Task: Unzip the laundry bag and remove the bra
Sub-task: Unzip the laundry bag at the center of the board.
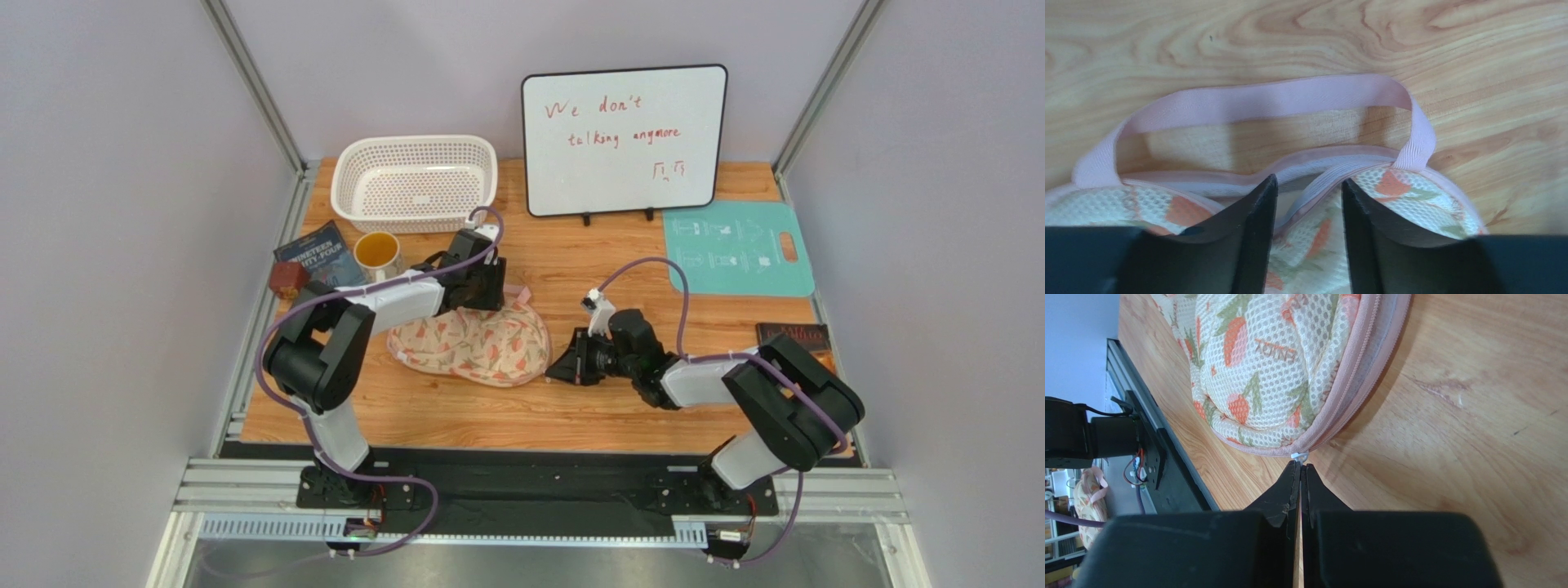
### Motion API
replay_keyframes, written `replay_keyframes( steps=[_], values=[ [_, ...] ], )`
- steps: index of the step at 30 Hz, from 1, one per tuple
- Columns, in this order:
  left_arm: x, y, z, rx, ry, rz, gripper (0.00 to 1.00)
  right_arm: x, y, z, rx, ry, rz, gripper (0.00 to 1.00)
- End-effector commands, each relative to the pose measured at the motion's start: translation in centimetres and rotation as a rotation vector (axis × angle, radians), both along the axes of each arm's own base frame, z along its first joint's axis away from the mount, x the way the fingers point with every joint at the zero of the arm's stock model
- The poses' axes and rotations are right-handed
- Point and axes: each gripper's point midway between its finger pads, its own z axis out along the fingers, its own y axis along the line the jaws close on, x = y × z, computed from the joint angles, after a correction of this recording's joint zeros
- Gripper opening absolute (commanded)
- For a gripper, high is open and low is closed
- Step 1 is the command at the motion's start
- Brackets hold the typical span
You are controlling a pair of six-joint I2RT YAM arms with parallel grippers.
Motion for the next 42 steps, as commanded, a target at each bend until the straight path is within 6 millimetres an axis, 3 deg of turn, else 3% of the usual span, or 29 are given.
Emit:
replay_keyframes(
  steps=[1,2,8,11,13,16,19,34,37,42],
  values=[
    [1.0,-1.8,5.8,-0.099,-0.130,-0.093,0.71,-0.6,0.0,-0.8,-0.042,0.016,0.048,0.00],
    [1.0,-2.1,6.5,-0.109,-0.140,-0.115,0.79,-0.5,0.2,-0.8,-0.040,0.017,0.051,0.00],
    [-0.2,-1.7,11.0,-0.097,-0.231,-0.214,0.83,-0.5,0.3,-1.1,-0.046,0.019,0.074,0.00],
    [-2.6,-4.4,11.9,-0.168,-0.225,-0.439,0.84,-0.5,0.4,-1.0,-0.044,0.020,0.078,0.00],
    [-5.5,-6.5,10.2,-0.173,-0.148,-0.596,0.84,-0.5,0.4,-1.0,-0.045,0.017,0.076,0.00],
    [-8.3,-8.4,7.5,-0.177,-0.067,-0.719,0.84,-0.6,0.4,-0.9,-0.044,0.020,0.078,0.00],
    [-9.4,-9.1,5.7,-0.184,-0.038,-0.780,0.84,-0.7,0.3,-0.9,-0.044,0.024,0.080,0.00],
    [-10.8,-8.2,0.0,0.052,0.073,-0.801,0.82,-0.9,0.3,-0.4,-0.031,0.009,0.088,0.00],
    [-10.5,-7.6,-0.7,0.127,0.082,-0.773,0.75,-1.0,0.2,-0.1,-0.025,0.007,0.084,0.00],
    [-10.9,-6.1,-2.9,0.231,0.126,-0.734,0.56,-1.0,0.2,0.2,-0.020,-0.001,0.082,0.00]
  ],
)
